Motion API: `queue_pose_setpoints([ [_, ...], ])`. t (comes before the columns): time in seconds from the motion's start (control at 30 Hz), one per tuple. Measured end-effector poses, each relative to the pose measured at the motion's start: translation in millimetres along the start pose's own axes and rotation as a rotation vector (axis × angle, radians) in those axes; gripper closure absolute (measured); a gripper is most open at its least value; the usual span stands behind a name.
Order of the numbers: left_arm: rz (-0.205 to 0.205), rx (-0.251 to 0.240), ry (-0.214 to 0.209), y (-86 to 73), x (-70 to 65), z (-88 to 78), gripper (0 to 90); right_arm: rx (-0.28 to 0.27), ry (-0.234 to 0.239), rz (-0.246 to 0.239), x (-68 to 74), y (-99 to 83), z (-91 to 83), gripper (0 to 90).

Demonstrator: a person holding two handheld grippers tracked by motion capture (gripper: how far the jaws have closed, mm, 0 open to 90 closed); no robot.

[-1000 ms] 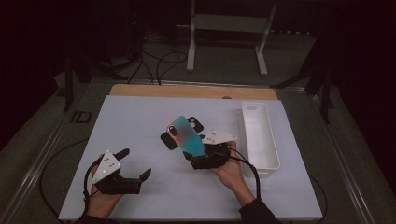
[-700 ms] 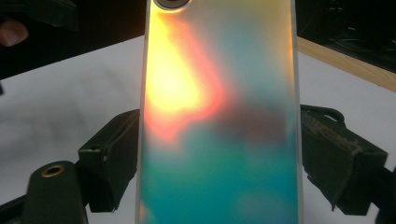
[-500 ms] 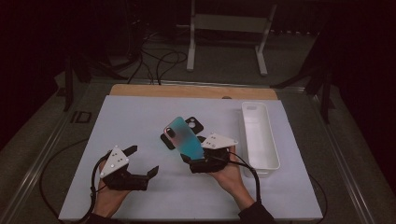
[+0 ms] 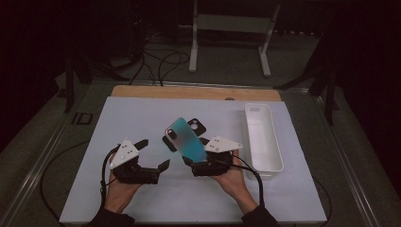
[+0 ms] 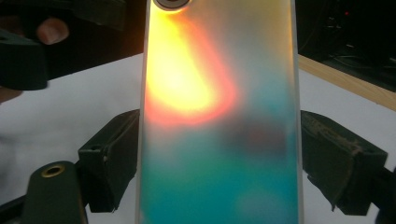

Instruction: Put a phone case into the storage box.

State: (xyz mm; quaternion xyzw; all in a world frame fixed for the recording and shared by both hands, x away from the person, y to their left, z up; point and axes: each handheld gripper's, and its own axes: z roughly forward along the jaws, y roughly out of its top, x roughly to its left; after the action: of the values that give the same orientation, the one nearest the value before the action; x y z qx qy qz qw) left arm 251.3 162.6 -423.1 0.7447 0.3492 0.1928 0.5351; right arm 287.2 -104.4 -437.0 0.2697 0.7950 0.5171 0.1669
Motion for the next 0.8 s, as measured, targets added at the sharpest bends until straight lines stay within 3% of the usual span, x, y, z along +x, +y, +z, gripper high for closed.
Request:
queue_pose_setpoints([
  [0.57,-0.026,0.026,-0.034,13.3,-5.5,23.0,3.1,-0.029,0.012,-0.003,4.0,1.4,2.7,17.2],
  [0.7,-0.047,0.032,-0.043,16.0,-6.5,28.7,6.3,-0.027,0.016,-0.014,5.7,1.2,3.9,17.2],
  [0.8,-0.078,0.056,-0.020,18.0,-7.9,34.9,14.6,-0.035,0.021,-0.013,7.5,1.2,4.8,17.2],
])
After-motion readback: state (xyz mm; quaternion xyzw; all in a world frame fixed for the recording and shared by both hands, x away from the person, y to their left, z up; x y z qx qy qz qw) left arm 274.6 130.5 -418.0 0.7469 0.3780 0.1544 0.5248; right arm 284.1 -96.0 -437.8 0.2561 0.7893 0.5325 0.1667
